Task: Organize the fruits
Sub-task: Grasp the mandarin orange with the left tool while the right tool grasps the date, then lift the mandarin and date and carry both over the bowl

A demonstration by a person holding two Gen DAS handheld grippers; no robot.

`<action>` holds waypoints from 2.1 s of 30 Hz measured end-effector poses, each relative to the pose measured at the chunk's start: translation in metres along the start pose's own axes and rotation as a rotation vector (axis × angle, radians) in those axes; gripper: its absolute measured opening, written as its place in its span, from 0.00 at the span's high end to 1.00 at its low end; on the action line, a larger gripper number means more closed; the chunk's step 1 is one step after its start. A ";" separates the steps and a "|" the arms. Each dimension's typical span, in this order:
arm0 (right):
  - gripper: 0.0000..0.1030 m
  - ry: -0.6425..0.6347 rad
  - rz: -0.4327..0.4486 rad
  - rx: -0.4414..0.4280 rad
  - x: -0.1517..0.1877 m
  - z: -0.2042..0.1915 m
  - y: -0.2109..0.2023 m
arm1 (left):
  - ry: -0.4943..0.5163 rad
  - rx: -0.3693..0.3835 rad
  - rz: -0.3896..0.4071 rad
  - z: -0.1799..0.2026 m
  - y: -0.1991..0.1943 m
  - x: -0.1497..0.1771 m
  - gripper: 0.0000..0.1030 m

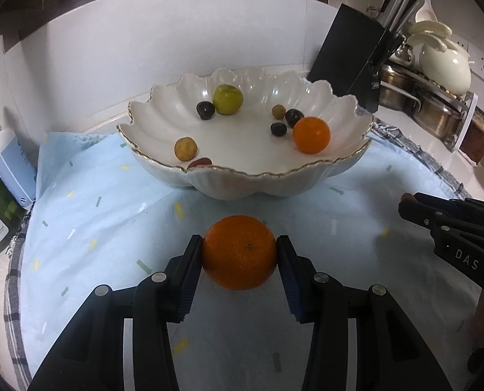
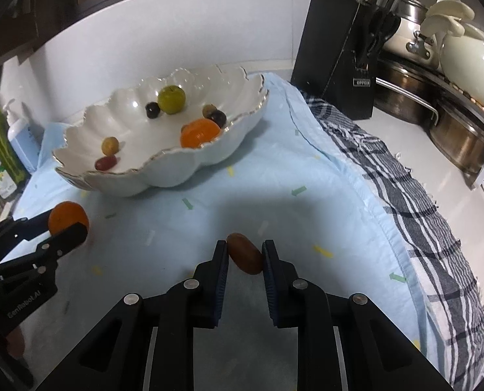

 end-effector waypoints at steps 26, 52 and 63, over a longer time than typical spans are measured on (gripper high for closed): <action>0.78 -0.078 0.206 -0.149 -0.061 -0.038 -0.071 | -0.055 -0.043 0.194 -0.003 -0.086 -0.053 0.57; 0.78 -0.158 0.198 -0.160 -0.166 -0.060 -0.006 | -0.063 -0.071 0.174 -0.027 -0.021 -0.155 0.57; 0.78 -0.157 0.072 -0.162 -0.179 -0.057 0.050 | -0.056 -0.037 0.048 -0.032 0.040 -0.163 0.56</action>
Point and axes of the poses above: each gripper's, at about its wrist camera, not at the fingertips, and y roughly the way its jaws point, z to its right, x to its underside, the point moved 7 cm from there along y, roughly the way its jaws point, and after that the axes turned 3 degrees about -y, right-handed, at the moved point
